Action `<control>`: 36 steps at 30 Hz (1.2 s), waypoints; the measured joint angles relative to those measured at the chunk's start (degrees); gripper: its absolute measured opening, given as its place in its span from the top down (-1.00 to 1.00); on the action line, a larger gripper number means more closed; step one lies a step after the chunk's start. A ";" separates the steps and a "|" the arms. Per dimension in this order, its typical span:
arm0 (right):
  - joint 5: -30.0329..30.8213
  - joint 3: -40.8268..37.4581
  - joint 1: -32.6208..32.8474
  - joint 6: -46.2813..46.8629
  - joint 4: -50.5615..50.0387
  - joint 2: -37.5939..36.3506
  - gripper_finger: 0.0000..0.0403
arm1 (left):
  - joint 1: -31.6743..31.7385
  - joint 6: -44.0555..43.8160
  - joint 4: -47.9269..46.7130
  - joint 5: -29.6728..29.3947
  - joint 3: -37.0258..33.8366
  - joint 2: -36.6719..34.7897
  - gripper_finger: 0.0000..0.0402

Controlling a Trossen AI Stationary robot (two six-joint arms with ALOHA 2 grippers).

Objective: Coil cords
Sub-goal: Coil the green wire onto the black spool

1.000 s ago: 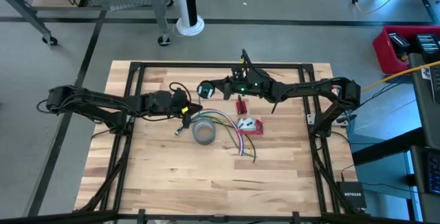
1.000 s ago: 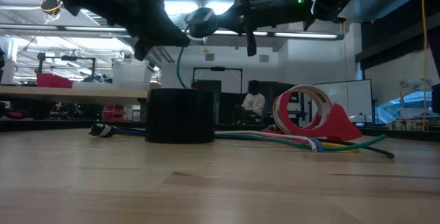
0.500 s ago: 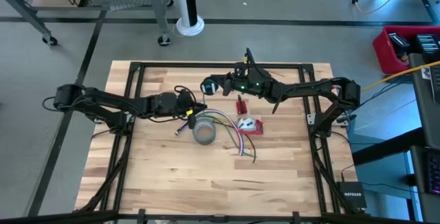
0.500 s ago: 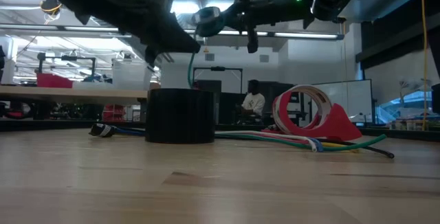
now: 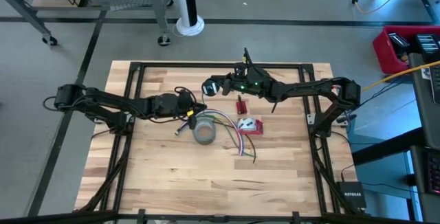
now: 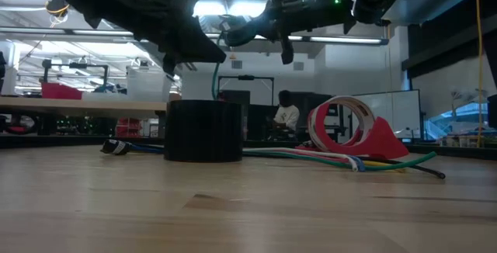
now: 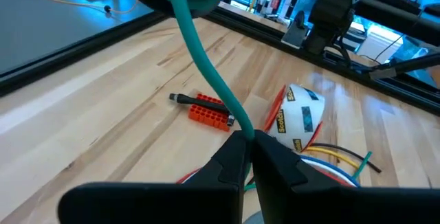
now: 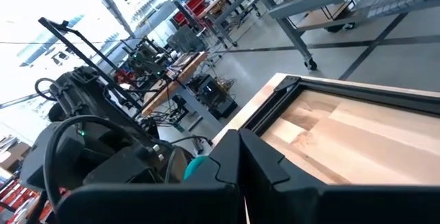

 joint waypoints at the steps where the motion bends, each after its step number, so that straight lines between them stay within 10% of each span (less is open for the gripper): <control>1: -0.02 0.00 0.00 0.02 -0.02 0.00 0.97 | 0.00 0.00 0.08 -0.08 0.00 0.00 0.91; 25: -2.46 0.00 0.04 -0.02 -0.63 0.00 0.96 | 2.06 -0.02 -3.87 9.76 0.04 -0.07 0.90; 36: -2.38 0.00 0.02 0.02 -0.28 0.00 0.96 | 4.31 -1.54 -4.08 14.70 0.07 -0.07 0.52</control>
